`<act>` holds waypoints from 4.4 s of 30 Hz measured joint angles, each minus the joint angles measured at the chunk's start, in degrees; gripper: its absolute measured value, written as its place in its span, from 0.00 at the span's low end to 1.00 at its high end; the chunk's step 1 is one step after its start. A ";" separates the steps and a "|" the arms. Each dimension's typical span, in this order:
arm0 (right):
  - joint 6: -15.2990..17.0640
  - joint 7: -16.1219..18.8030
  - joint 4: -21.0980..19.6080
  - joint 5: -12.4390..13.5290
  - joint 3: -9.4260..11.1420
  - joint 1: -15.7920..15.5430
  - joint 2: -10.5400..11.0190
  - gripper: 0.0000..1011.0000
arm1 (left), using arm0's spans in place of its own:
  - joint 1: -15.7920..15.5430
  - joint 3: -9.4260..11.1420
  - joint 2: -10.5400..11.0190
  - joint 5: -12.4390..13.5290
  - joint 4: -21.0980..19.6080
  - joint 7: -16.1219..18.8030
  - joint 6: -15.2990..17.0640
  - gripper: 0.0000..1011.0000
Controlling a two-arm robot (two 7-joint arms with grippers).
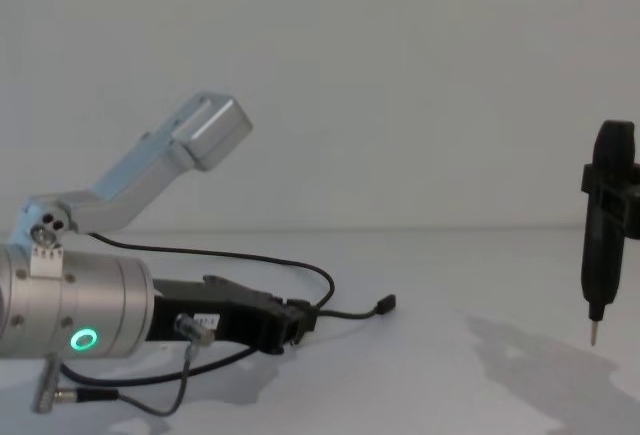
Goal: Pick up the data cable with the one hand.
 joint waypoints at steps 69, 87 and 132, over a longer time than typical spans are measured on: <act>1.41 -1.82 1.02 1.18 -0.73 6.02 -6.65 0.28 | 8.55 -8.31 8.16 -10.21 -16.35 -3.77 -0.83 0.04; 3.84 -3.82 5.27 1.15 -1.73 11.56 -12.22 0.28 | 8.70 -8.42 8.38 -10.50 -16.55 -3.98 -0.84 0.04; 1.24 2.13 4.72 0.73 -3.29 11.73 -15.26 0.28 | 8.76 -8.41 8.45 -10.57 -16.60 -4.04 -0.83 0.04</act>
